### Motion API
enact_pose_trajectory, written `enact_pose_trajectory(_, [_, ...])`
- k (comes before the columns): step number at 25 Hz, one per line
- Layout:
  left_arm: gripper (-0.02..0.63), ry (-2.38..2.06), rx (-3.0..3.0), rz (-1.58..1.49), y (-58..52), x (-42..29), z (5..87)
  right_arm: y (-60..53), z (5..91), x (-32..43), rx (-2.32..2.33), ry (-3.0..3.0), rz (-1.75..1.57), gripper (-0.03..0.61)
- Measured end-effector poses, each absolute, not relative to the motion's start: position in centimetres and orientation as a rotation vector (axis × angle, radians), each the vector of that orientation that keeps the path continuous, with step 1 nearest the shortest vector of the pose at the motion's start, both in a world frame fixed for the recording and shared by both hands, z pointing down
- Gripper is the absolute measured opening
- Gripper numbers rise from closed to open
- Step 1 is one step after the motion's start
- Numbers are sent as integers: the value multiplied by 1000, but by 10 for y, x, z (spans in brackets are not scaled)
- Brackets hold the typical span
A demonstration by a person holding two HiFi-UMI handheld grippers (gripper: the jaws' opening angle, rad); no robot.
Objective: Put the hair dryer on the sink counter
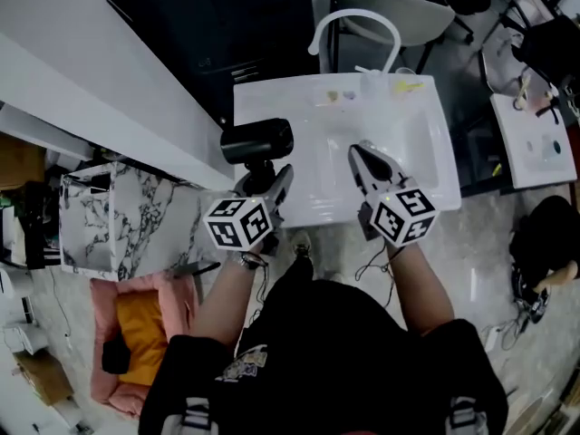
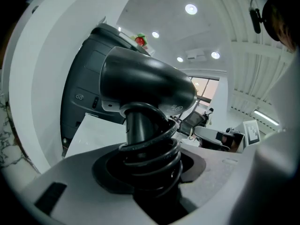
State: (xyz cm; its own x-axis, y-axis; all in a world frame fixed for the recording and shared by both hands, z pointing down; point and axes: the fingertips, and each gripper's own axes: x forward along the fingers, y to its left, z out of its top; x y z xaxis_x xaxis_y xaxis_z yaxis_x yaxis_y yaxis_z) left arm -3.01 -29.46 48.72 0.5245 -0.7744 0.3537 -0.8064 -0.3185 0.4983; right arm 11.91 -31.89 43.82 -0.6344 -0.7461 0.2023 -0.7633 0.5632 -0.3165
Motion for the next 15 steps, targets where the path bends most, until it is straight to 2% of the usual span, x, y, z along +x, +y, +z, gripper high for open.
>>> enact_pose_trajectory(15, [198, -1240, 2031, 177, -416, -44, 562, -420, 491, 93, 1376, -2649, 708, -2])
